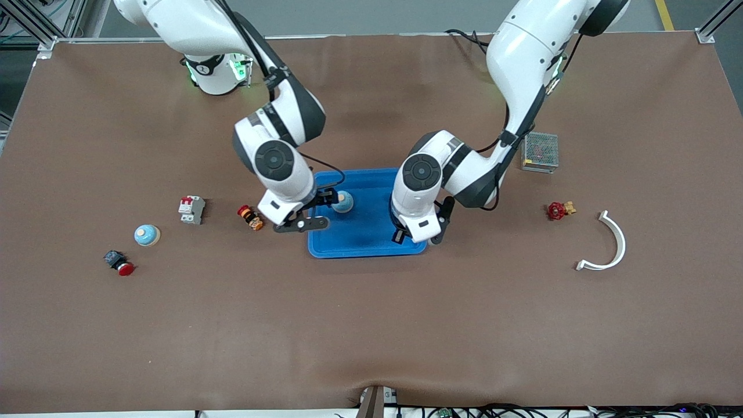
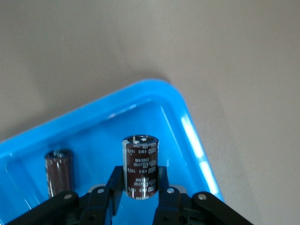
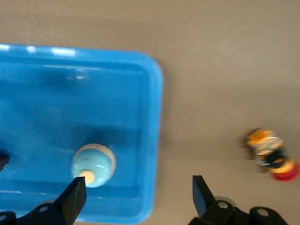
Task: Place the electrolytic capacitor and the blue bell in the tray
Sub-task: 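Release the capacitor in the tray while the right gripper releases the button, then grasp the second blue button with the right gripper while the left gripper withdraws, then lift the blue dome button off the table with the right gripper, then carry the blue button over the tray with the right gripper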
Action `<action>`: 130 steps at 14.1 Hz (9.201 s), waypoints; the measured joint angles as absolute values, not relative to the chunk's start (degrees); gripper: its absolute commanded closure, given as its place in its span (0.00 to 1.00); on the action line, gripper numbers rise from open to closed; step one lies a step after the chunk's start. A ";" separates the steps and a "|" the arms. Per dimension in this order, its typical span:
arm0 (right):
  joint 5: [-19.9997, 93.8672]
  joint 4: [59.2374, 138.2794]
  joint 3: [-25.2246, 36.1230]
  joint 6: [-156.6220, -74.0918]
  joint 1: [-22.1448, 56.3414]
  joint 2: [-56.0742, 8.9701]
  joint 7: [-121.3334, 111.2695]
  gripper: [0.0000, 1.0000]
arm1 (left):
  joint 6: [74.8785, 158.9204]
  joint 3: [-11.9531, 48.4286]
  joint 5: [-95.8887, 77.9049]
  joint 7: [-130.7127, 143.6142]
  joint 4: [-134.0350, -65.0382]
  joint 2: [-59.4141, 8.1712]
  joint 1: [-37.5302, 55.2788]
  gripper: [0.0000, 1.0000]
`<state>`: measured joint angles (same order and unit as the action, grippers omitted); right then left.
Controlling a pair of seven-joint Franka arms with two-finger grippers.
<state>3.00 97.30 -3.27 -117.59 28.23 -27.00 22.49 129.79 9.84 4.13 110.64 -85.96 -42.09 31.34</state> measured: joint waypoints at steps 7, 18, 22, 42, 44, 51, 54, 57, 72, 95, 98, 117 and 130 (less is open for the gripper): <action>-0.68 86.59 -2.81 -107.14 14.71 -26.62 0.24 0.00 | 130.43 9.80 2.94 112.74 -85.84 -45.21 32.13 1.00; -2.30 85.71 -2.68 -106.82 -2.70 -26.73 -29.71 0.00 | 130.43 9.48 2.26 111.63 -84.93 -46.22 32.09 0.00; -2.30 86.35 -2.70 -106.50 -7.25 -27.18 -32.56 0.00 | 130.28 8.88 2.34 108.89 -82.95 -44.45 31.57 0.00; -2.27 100.39 -2.82 -119.28 -16.75 -27.15 -42.63 0.00 | 102.81 6.46 2.36 55.80 -81.51 -20.53 11.96 0.00; -2.27 103.04 -2.84 -122.77 -17.01 -27.15 -42.70 0.00 | 100.82 6.44 2.36 51.54 -81.54 -18.95 9.91 0.00; -2.27 107.58 -3.41 -129.34 -17.08 -27.20 -42.74 0.00 | 95.65 6.54 2.36 36.00 -81.64 -15.80 5.57 0.00; -2.27 108.49 -3.53 -130.79 -17.07 -27.73 -42.76 0.00 | 94.24 6.38 2.36 30.67 -81.72 -13.92 5.36 0.00; -2.27 108.89 -3.57 -131.55 -17.07 -28.46 -42.86 0.00 | 92.98 6.29 2.36 26.39 -84.16 -10.43 3.94 0.00; -2.27 112.17 -3.40 -138.75 -17.47 -31.79 -47.49 0.00 | 90.78 6.24 2.36 12.27 -93.23 1.99 0.86 0.00; -2.27 113.02 -3.79 -138.82 -18.27 -32.09 -49.59 0.50 | 87.92 5.92 2.36 7.15 -92.83 3.20 -0.28 0.00; -2.27 112.79 -3.92 -138.93 -18.26 -32.08 -49.59 0.50 | 87.92 5.92 2.36 7.15 -92.83 3.20 -0.28 0.00; -2.05 81.26 -4.84 -99.85 -4.46 -28.54 -28.87 0.59 | 87.89 5.98 2.36 7.15 -92.82 3.20 -0.15 0.00; 6.11 80.40 -4.94 -102.72 16.01 -29.20 12.56 0.59 | 87.89 5.99 2.36 7.15 -92.71 3.20 -0.14 0.00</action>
